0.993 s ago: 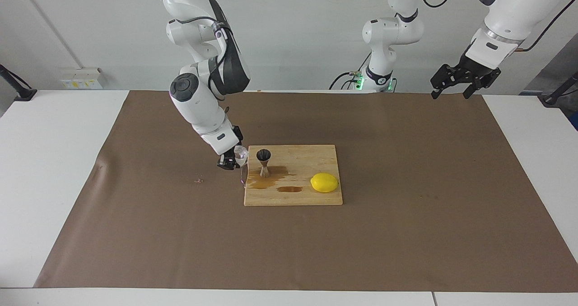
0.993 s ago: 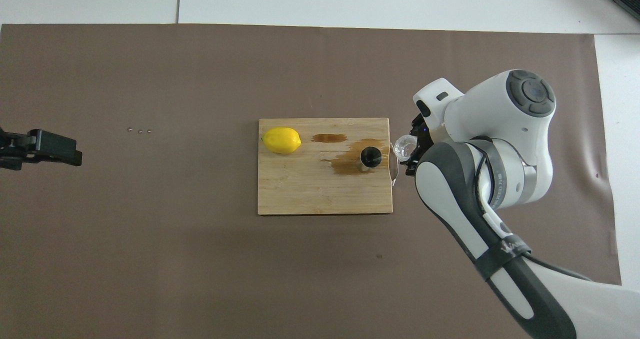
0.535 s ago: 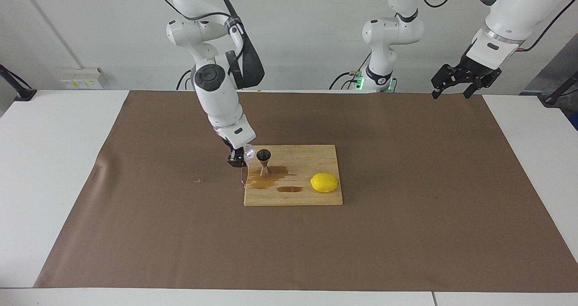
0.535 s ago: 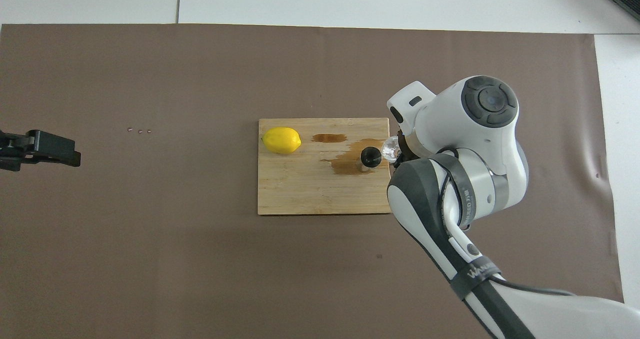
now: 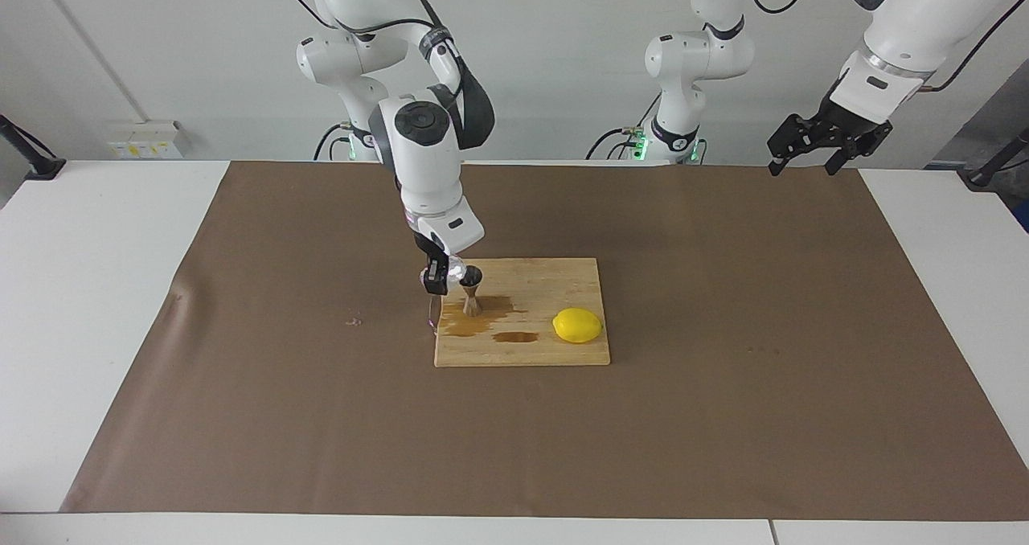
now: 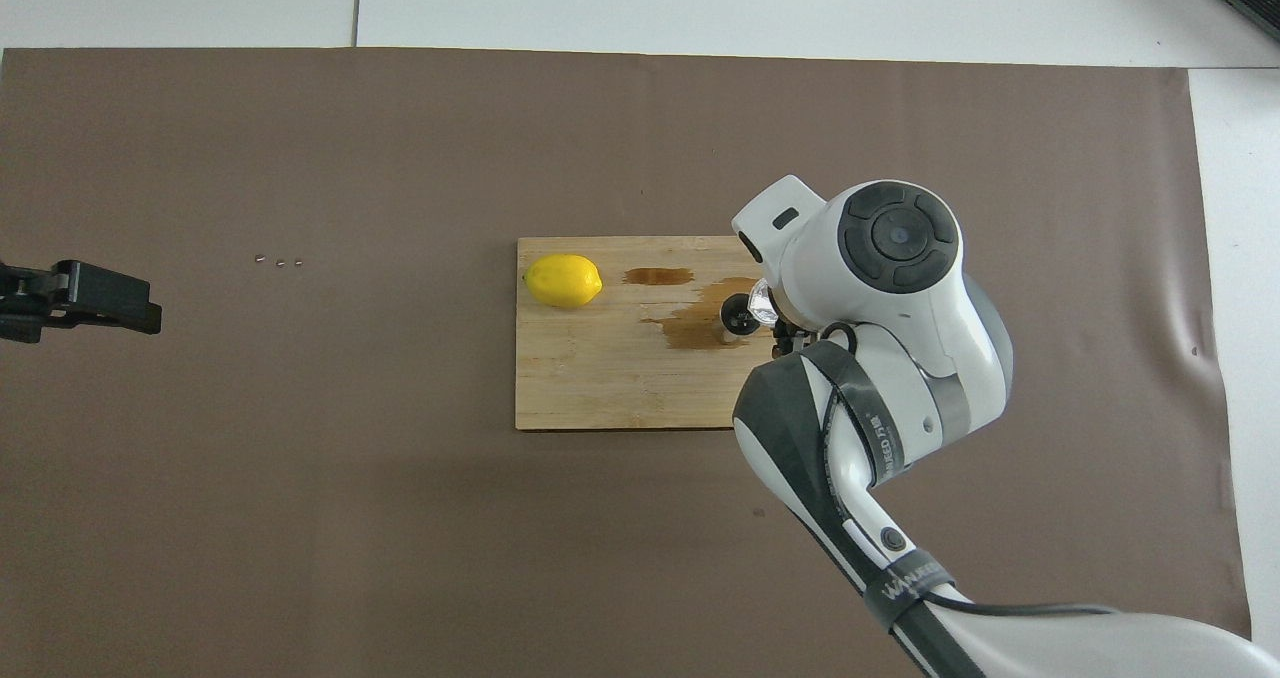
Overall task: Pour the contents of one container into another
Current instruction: 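Tilt the white cup with the right gripper over the metal cup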
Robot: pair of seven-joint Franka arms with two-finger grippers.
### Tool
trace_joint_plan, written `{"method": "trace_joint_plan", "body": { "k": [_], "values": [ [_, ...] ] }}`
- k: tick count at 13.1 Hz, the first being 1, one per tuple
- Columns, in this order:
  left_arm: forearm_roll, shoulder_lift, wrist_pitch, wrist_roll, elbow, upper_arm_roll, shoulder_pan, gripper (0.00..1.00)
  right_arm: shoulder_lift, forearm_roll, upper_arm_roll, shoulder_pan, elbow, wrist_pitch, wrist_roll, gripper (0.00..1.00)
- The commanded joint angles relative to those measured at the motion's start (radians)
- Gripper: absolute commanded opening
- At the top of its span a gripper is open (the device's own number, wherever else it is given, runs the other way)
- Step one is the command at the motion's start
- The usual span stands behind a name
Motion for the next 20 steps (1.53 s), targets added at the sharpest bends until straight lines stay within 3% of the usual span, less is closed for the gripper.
{"method": "trace_joint_plan", "body": {
  "k": [1, 20],
  "values": [
    [0.014, -0.032, -0.005, 0.003, -0.031, 0.007, -0.005, 1.00, -0.011, -0.058, 0.005, 0.011, -0.002, 0.010, 0.036, 0.32],
    [0.014, -0.032, -0.007, 0.003, -0.031, 0.007, -0.005, 1.00, -0.037, -0.112, 0.003, 0.018, -0.010, -0.013, 0.048, 0.32]
  ]
}}
